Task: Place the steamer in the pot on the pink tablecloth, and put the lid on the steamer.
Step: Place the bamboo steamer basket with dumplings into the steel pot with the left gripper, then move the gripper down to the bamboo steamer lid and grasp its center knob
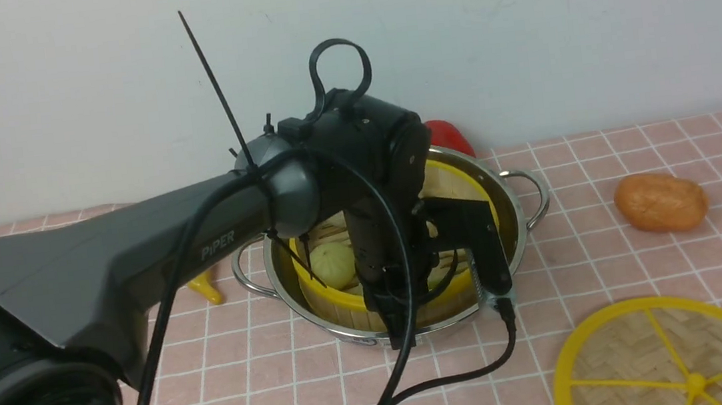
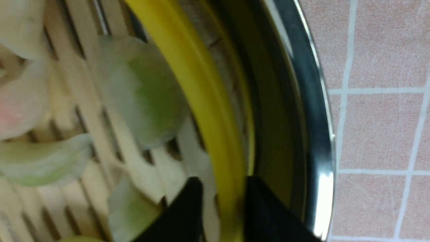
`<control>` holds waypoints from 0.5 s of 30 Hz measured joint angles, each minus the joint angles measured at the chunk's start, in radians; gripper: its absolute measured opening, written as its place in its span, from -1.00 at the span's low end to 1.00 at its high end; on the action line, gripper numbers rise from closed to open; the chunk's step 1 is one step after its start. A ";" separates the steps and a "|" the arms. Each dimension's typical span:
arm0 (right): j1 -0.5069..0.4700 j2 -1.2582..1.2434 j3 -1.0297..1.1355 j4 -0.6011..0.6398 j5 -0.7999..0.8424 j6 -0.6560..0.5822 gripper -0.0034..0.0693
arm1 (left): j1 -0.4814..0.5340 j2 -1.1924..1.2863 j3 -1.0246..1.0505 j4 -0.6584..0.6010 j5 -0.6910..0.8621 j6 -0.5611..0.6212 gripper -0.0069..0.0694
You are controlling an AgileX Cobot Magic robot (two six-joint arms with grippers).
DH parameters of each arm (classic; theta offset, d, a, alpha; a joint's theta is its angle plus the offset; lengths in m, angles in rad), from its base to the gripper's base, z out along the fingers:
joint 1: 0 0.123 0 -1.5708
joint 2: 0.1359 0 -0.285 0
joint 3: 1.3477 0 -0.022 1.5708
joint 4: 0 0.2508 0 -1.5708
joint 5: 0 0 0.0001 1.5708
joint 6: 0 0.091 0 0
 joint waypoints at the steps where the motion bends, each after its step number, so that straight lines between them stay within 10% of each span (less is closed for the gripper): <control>1: 0.000 0.000 0.000 0.000 0.000 0.000 -0.24 | 0.000 0.000 -0.001 0.006 0.001 -0.006 -0.12; 8: 0.000 0.000 0.000 0.000 0.000 0.000 -0.24 | 0.000 -0.025 -0.007 0.072 0.032 -0.103 0.54; 15: 0.000 0.000 0.000 0.000 0.000 0.000 -0.24 | 0.000 -0.164 -0.007 0.184 0.046 -0.209 0.56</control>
